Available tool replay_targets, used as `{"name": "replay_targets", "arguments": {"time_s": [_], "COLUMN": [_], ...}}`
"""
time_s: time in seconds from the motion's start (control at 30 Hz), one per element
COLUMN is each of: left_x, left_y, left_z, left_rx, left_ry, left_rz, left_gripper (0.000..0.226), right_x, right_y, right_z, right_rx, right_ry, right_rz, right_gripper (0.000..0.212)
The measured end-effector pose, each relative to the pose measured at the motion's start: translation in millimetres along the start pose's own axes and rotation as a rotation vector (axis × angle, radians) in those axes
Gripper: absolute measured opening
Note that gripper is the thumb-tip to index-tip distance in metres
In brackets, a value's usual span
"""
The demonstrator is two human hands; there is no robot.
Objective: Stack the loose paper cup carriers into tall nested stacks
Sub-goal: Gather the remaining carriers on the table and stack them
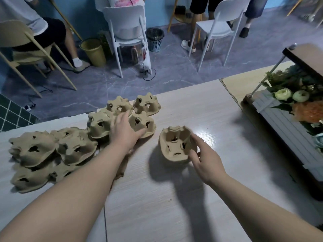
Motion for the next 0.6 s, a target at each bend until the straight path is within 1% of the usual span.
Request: {"name": "replay_targets", "arguments": {"time_s": [0.1, 0.27, 0.47, 0.6], "left_x": [1.7, 5.8, 6.8, 7.1], "left_y": [-8.0, -11.6, -14.0, -6.3], "left_z": [-8.8, -14.3, -3.7, 5.5], "left_rx": [-0.047, -0.001, -0.015, -0.009], "left_ry": [-0.051, -0.024, -0.041, -0.059], "left_rz": [-0.058, -0.015, 0.026, 0.06], "left_gripper": [0.09, 0.078, 0.066, 0.075], "right_x": [-0.7, 1.2, -1.1, 1.0], "right_y": [-0.2, -1.2, -0.1, 0.7], "right_z": [2.6, 4.1, 2.7, 0.8], "right_rx": [0.016, 0.012, 0.009, 0.0], "right_ry": [-0.019, -0.044, -0.034, -0.022], "right_rz": [-0.002, 0.01, 0.006, -0.001], "right_gripper": [0.058, 0.058, 0.057, 0.055]}}
Point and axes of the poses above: each hand's wrist, its own z-axis away from the middle knuckle, its own y-axis out of the back of the hand, x = y × z, the point moved 5 cm from there along -z, towards the middle knuckle, and after that the axes turned 13 degrees about z, right-handed, at the moved point
